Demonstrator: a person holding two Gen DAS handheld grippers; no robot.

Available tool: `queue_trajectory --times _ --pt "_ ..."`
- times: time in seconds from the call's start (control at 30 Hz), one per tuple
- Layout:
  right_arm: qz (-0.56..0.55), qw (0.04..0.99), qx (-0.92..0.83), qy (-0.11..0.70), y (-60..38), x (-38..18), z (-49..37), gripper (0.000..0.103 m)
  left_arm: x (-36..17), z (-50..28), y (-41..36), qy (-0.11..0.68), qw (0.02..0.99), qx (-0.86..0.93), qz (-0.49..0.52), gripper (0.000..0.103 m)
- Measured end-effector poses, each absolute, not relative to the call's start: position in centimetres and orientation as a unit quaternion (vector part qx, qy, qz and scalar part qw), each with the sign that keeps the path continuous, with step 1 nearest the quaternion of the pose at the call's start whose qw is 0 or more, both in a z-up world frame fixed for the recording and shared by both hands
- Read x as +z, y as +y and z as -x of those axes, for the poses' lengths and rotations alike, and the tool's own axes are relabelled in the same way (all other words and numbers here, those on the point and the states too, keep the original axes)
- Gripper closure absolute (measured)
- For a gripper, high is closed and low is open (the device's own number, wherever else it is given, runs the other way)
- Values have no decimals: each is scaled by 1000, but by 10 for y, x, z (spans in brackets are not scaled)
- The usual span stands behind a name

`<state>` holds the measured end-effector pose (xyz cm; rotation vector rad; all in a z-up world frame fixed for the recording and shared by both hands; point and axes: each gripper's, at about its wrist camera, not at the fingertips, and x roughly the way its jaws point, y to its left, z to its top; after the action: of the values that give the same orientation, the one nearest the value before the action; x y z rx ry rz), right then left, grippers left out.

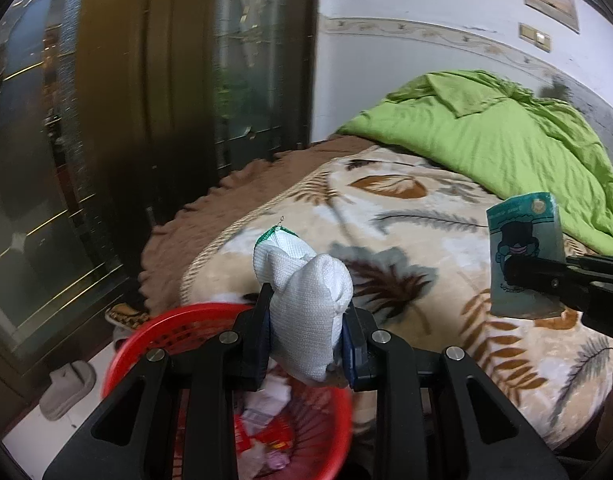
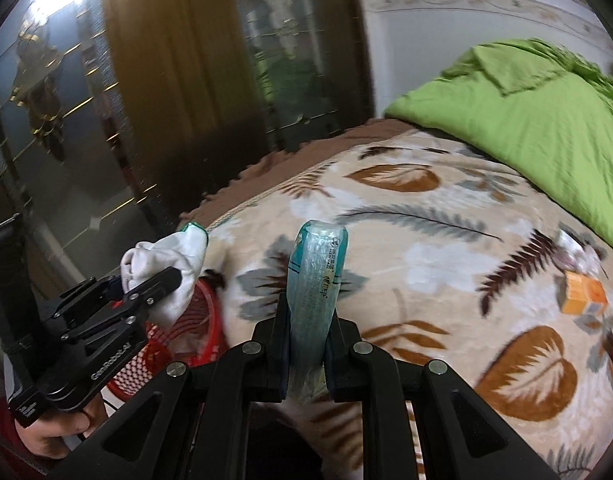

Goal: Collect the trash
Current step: 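Carry the cloth and packet with both tools toward the red basket, then open both tools over the red basket to drop cloth and packet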

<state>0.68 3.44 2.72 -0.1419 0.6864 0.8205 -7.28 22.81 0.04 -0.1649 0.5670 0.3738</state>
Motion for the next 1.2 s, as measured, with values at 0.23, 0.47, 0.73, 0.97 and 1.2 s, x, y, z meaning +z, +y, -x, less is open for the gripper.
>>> queue_trajectory --times 0.23,0.47,0.73,0.97,1.2 --pt "88 840 424 328 72 26 14 89 -8 94 252 285 931 209 88 76" --pt "102 825 443 336 95 22 28 89 -17 106 265 292 925 225 92 76" --pt "102 814 452 350 107 16 32 89 -21 115 273 294 921 237 95 76" --pt "110 805 462 355 120 11 38 89 -21 119 279 295 919 243 96 76" --pt "111 794 473 365 135 7 38 89 -23 123 287 296 917 249 100 76"
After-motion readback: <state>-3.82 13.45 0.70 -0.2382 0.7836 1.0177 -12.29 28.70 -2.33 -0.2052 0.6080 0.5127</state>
